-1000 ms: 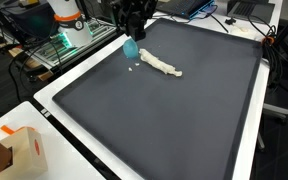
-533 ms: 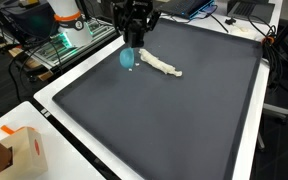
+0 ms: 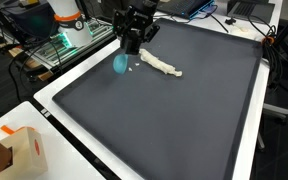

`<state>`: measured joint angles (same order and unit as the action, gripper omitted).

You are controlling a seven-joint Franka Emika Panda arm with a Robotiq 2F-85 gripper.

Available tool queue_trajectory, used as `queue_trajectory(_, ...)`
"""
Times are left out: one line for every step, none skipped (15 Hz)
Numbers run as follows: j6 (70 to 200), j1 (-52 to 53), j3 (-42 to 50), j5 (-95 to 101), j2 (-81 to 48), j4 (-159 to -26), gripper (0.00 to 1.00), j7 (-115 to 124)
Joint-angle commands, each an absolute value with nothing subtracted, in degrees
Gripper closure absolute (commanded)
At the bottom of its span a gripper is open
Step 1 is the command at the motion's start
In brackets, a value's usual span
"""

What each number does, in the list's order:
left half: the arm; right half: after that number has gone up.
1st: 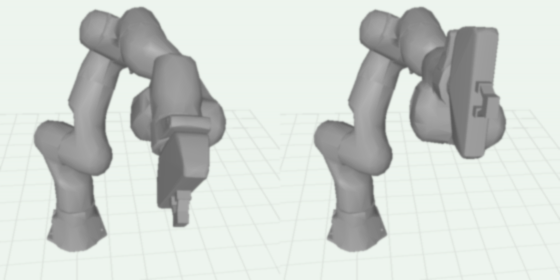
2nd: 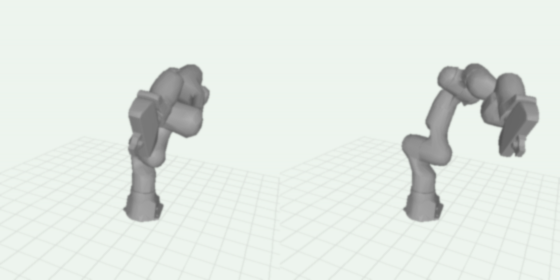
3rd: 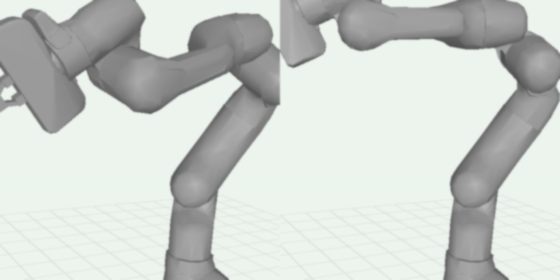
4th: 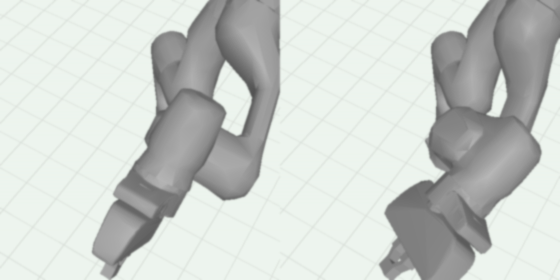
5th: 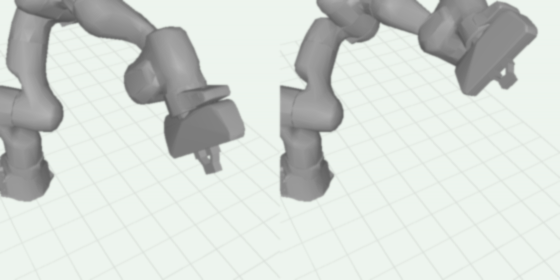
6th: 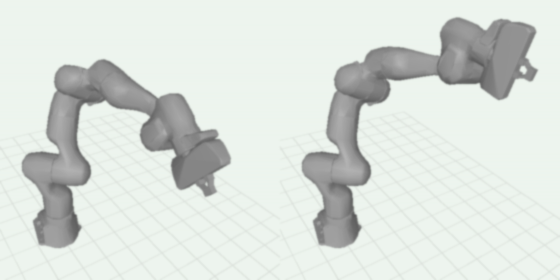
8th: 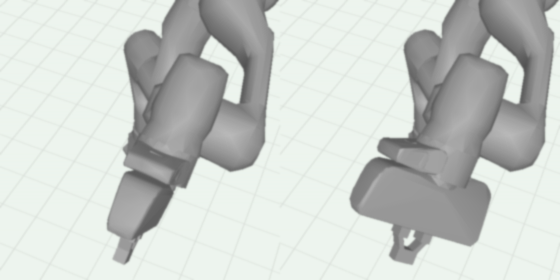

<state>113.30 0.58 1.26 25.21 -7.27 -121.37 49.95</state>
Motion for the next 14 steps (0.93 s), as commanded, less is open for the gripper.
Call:
queue_trajectory(112.64,1.08,1.70,25.10,-7.74,-120.79,0.50,50.08)
queue_trajectory(112.38,1.11,1.73,25.09,-8.02,-120.43,0.50,50.15)
queue_trajectory(112.25,1.12,1.74,25.09,-8.14,-120.23,0.50,50.17)
queue_trajectory(112.20,1.13,1.75,25.09,-8.17,-120.14,0.50,50.18)
queue_trajectory(112.17,1.13,1.75,25.09,-8.17,-120.09,0.50,50.19)
queue_trajectory(112.15,1.13,1.75,25.09,-8.17,-120.07,0.50,50.19)
queue_trajectory(112.14,1.13,1.75,25.09,-8.18,-120.06,0.75,50.20)
queue_trajectory(110.19,2.01,1.51,26.60,-9.16,-119.20,0.75,53.30)
queue_trajectory(109.23,2.67,1.36,27.71,-9.70,-118.79,0.75,55.67)
queue_trajectory(108.56,3.30,1.22,28.79,-10.14,-118.58,0.75,57.72)
queue_trajectory(107.21,3.97,1.11,29.61,-10.78,-118.17,0.75,59.80)
queue_trajectory(105.77,4.67,1.02,30.40,-11.47,-117.75,0.75,61.87)
queue_trajectory(104.04,5.44,0.90,31.25,-12.28,-117.21,0.75,63.80)
queue_trajectory(102.10,6.14,0.80,31.84,-13.09,-116.54,0.75,65.54)
